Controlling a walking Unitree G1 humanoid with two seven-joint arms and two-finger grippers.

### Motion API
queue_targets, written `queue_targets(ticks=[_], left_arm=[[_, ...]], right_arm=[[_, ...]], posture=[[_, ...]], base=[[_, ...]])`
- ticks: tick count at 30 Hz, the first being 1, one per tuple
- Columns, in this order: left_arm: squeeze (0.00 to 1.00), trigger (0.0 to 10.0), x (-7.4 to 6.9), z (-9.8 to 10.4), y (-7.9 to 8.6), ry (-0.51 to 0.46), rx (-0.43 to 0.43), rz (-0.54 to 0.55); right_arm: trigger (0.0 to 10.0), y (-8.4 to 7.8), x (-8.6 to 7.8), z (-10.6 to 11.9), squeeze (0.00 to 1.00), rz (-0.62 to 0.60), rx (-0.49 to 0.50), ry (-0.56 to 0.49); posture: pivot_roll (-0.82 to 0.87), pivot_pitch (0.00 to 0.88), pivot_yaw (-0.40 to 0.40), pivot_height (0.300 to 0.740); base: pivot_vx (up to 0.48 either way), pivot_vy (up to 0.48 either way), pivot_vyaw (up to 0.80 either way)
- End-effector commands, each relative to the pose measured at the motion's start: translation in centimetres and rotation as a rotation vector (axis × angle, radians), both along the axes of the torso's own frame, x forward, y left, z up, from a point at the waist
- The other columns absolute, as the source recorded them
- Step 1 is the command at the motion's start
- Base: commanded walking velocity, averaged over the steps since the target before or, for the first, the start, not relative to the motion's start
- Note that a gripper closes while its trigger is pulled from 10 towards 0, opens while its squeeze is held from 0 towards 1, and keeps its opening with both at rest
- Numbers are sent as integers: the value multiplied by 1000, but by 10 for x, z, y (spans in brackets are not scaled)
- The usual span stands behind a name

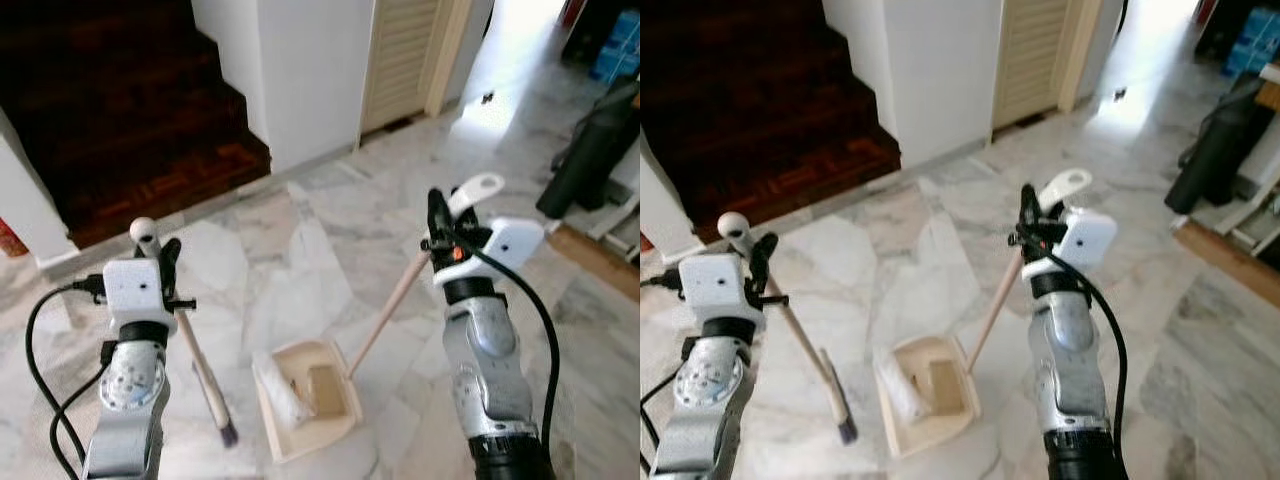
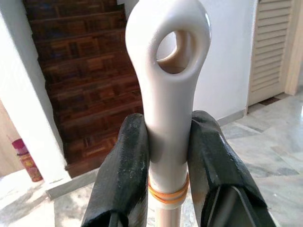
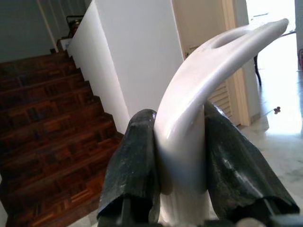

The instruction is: Sweep floor

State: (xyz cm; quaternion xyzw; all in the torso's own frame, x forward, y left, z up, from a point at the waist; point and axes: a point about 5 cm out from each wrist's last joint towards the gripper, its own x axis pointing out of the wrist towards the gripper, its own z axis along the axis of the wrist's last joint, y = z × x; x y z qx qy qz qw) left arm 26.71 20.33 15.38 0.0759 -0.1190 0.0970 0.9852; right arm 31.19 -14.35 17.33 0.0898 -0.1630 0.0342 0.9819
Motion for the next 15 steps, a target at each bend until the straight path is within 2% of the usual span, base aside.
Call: queue_targets(ticks=[1,7,10,15], left_arm=[[0,10000,0,11,-3,-52,22,-11],[0,10000,0,11,-3,-51,23,-13],[0,10000,-1,11,-3,-51,23,-14],[0,10000,-1,10,-4,-50,24,-16]], right_arm=[[10000,-3,-2,12,0,-8,33,-53],[10000,-2,-2,11,0,1,21,-49],[10000,-1,-2,11,0,3,17,-49],[10000,1,-2,10,0,16,17,-48]], posture=[[-2,57,10,740],[-2,52,11,740],[-2,41,11,740],[0,26,13,740]], base=[[0,281,0],[0,282,0],[0,285,419],[0,286,721]])
